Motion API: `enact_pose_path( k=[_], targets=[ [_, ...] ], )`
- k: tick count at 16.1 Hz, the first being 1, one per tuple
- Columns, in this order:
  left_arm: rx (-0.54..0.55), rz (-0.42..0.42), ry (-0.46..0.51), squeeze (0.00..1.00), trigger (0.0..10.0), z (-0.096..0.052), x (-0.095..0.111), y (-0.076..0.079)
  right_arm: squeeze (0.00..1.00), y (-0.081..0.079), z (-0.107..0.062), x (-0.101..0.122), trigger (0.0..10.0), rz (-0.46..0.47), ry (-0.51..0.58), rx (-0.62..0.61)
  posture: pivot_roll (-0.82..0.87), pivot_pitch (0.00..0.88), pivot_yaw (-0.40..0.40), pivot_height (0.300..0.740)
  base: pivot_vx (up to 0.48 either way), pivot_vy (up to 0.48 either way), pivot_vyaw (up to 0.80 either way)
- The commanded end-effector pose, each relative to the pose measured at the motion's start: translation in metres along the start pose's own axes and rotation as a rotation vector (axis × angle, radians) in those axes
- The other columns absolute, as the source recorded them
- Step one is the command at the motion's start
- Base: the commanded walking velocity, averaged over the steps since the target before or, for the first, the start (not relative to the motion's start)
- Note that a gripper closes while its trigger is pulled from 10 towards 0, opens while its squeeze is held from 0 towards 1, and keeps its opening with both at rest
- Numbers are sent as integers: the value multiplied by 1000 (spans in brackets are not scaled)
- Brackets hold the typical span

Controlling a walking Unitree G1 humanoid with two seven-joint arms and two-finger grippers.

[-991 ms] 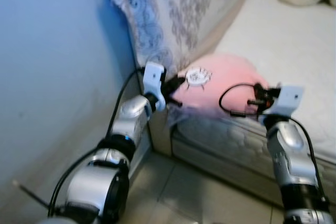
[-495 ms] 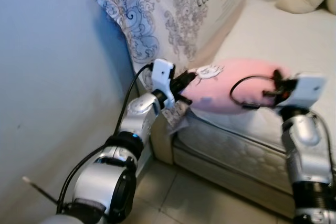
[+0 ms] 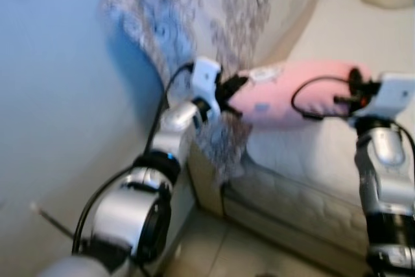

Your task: Clean up the room

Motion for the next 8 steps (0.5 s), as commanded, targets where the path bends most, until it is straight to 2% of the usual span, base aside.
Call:
enact_pose_path(
  k=[1, 2, 6, 8],
  targets=[
    [56, 31, 10, 0, 0, -7, 4, -15, 0, 4, 3, 14, 10000, -15, 49, -34, -150, 0, 93, 740, 405, -251, -631],
    [56, 30, 9, 0, 0, -7, 4, -14, 0, 4, 3, 13, 10000, -10, 47, -34, -151, 0, 93, 740, 247, 0, -581],
    [37, 7, 9, 0, 0, -7, -2, -9, 0, 3, -5, 4, 10000, 0, 20, -41, -156, 0, 98, 740, 0, 0, -577],
    [30, -2, 3, 0, 0, -6, -6, -5, 0, 2, -8, 3, 10000, 4, 24, -32, -158, 0, 98, 727, 0, 0, 0]
  ],
)
Point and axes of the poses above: a point about 5 cm out from each wrist's last joint towards the gripper, its own z axis pointing out of the wrist towards the gripper, its own x axis along the axis of the wrist's last joint, y = z × x, the point moved 3 cm from there along z, pointing out of the wrist towards the gripper, and after that the axes turned 2 degrees about -z, right-handed, at the moved point
